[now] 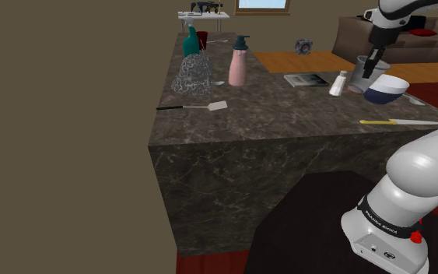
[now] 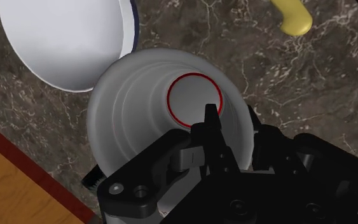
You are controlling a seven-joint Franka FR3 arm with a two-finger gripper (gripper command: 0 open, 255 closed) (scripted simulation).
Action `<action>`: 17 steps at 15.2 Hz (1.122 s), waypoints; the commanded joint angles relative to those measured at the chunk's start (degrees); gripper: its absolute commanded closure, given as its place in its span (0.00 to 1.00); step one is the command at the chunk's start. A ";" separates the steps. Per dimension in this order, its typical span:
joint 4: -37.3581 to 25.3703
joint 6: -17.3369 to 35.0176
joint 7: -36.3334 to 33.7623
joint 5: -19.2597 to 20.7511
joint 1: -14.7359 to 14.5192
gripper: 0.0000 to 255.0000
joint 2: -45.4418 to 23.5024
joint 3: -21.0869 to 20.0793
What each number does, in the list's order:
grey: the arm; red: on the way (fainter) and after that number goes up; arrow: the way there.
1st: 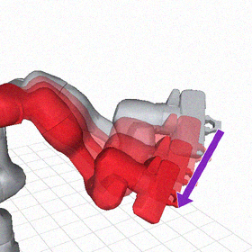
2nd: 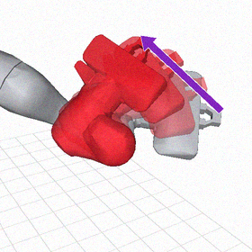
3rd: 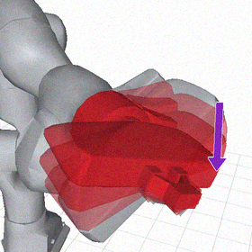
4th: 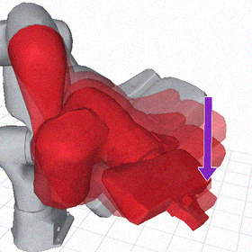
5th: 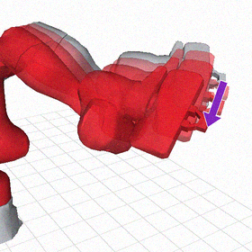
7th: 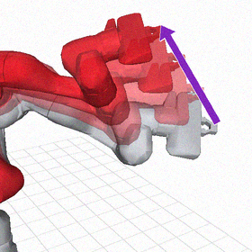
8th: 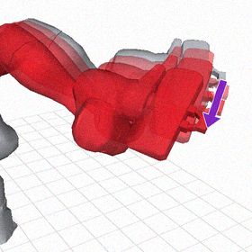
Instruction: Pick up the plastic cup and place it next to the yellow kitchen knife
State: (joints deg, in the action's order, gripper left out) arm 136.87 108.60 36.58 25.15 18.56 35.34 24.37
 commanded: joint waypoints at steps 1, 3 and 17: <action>1.33 1.53 -0.25 0.36 0.12 1.00 -0.14 0.39; 2.68 3.07 -0.55 0.72 0.24 1.00 -0.34 0.75; 7.17 8.71 -1.64 2.08 0.62 1.00 -1.57 2.16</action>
State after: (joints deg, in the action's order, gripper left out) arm 144.04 117.30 34.94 27.23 19.18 33.76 26.53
